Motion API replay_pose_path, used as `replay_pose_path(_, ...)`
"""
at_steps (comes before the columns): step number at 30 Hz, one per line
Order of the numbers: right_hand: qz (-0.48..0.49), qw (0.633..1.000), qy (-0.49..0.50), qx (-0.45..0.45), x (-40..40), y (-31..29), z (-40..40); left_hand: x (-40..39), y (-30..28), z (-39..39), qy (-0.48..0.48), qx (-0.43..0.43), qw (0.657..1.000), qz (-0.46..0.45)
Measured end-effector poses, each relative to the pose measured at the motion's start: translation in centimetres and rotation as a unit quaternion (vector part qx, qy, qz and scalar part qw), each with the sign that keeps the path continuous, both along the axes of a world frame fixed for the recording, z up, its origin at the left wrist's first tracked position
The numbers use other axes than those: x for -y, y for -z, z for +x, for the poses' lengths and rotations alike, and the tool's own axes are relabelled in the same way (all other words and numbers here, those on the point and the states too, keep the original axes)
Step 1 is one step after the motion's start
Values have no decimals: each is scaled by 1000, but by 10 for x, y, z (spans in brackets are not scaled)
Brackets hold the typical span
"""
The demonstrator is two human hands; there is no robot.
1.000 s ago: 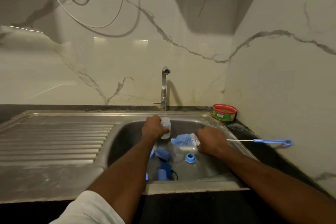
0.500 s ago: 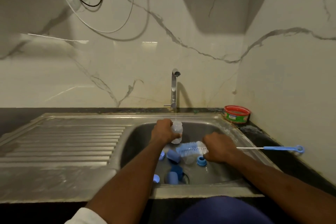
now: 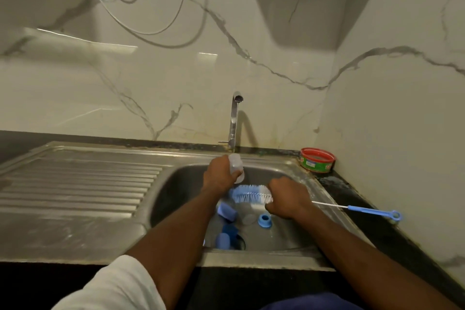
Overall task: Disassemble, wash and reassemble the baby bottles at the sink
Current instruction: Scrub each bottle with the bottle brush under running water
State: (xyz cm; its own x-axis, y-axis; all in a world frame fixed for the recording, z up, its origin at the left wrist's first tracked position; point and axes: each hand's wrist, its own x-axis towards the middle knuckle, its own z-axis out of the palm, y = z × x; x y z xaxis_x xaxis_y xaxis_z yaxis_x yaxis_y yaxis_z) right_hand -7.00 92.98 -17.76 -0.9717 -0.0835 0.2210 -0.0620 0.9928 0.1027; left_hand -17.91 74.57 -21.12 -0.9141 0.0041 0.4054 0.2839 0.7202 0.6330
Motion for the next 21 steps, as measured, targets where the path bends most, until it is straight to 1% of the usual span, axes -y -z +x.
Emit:
replay_pose_path(4, 3, 1000, 6, 7, -2, 1, 0, 4, 4, 4, -9, 20, 1000, 18)
replay_pose_path(8, -2, 1000, 14, 28, -3, 0, 2, 7, -9, 7, -45, 36, 996, 73)
replay_pose_path(9, -8, 1000, 15, 26, -5, -1, 3, 6, -14, 7, -49, 37, 995, 74)
replay_pose_path(12, -19, 999, 18, 27, -7, -4, 4, -2, -29, 6, -50, 32, 996, 59)
replay_pose_path(15, -18, 999, 13, 33, -3, -2, 4, -5, -22, 9, -29, 27, 997, 69)
replay_pose_path(18, -28, 999, 23, 40, -4, -2, 4, 0, -5, 18, -17, 36, 999, -6)
replay_pose_path(21, -40, 998, 28, 47, -5, -5, 3, 7, -8, 22, -29, 13, 999, 8)
